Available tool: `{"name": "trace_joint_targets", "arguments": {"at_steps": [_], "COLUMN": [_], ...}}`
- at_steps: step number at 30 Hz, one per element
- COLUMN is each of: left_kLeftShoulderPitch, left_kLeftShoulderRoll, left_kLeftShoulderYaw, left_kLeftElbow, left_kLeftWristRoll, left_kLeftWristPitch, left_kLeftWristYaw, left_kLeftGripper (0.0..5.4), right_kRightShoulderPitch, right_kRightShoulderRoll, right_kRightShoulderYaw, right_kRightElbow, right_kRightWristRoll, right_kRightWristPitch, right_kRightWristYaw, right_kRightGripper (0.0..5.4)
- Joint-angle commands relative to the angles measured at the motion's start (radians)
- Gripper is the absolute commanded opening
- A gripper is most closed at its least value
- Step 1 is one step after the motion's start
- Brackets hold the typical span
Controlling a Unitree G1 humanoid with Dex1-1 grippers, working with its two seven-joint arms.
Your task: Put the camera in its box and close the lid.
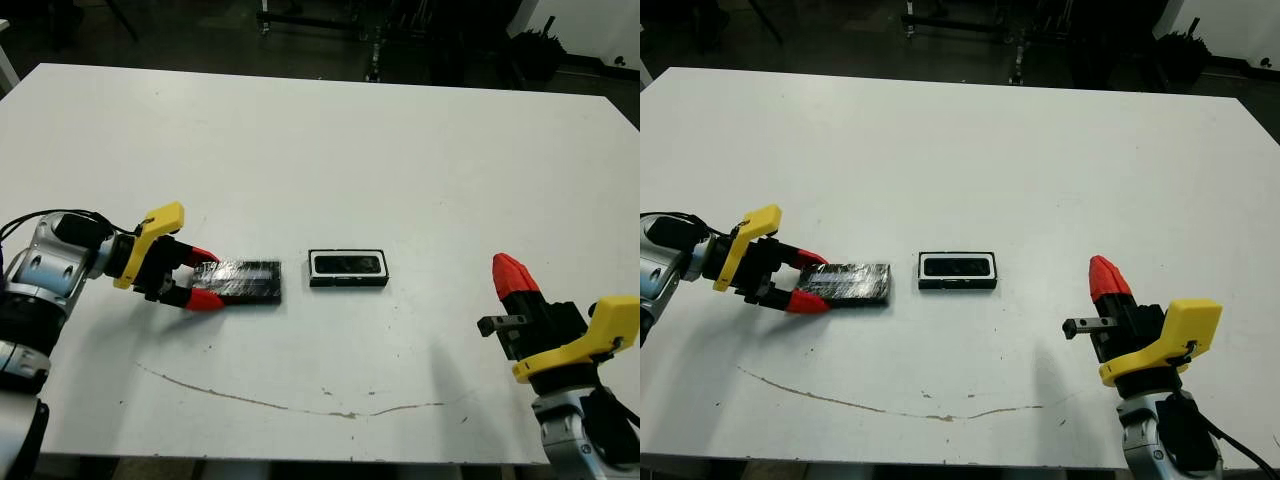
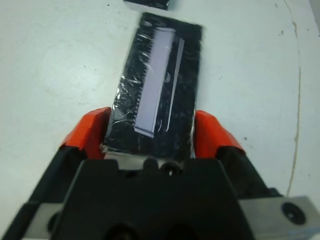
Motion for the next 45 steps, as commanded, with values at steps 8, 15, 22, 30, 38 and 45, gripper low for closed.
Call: {"name": "trace_joint_targets", "arguments": {"at_steps": [8,15,22,30,38,45], "left_kLeftShoulderPitch": [0.001,0.047,0.069,0.011,-0.086,-0.149], "left_kLeftShoulderRoll": [0.019,-0.041,-0.098,-0.155,-0.214,-0.252], "left_kLeftShoulderYaw": [0.019,0.158,0.176,0.113,0.047,0.019], "left_kLeftElbow": [-0.027,-0.097,-0.203,-0.114,0.081,0.235], "left_kLeftWristRoll": [-0.017,-0.161,-0.207,-0.166,-0.074,0.000], "left_kLeftWristPitch": [0.038,0.117,0.170,0.116,-0.028,-0.127], "left_kLeftWristYaw": [-0.022,0.082,0.192,0.205,0.192,0.180], "left_kLeftGripper": [3.17,3.17,3.17,3.17,3.17,3.17], "right_kRightShoulderPitch": [0.001,0.000,-0.001,-0.003,-0.002,-0.001], "right_kRightShoulderRoll": [-0.016,-0.018,-0.017,-0.021,-0.025,-0.025], "right_kRightShoulderYaw": [-0.018,-0.009,-0.002,0.004,0.004,0.003], "right_kRightElbow": [-0.008,-0.002,0.004,-0.003,-0.009,-0.014], "right_kRightWristRoll": [0.028,0.015,0.020,0.019,0.024,0.040], "right_kRightWristPitch": [0.034,0.026,0.021,0.032,0.039,0.049], "right_kRightWristYaw": [-0.016,-0.016,-0.008,-0.013,-0.016,-0.020], "right_kRightGripper": [0.00,0.00,0.00,0.00,0.00,0.00]}}
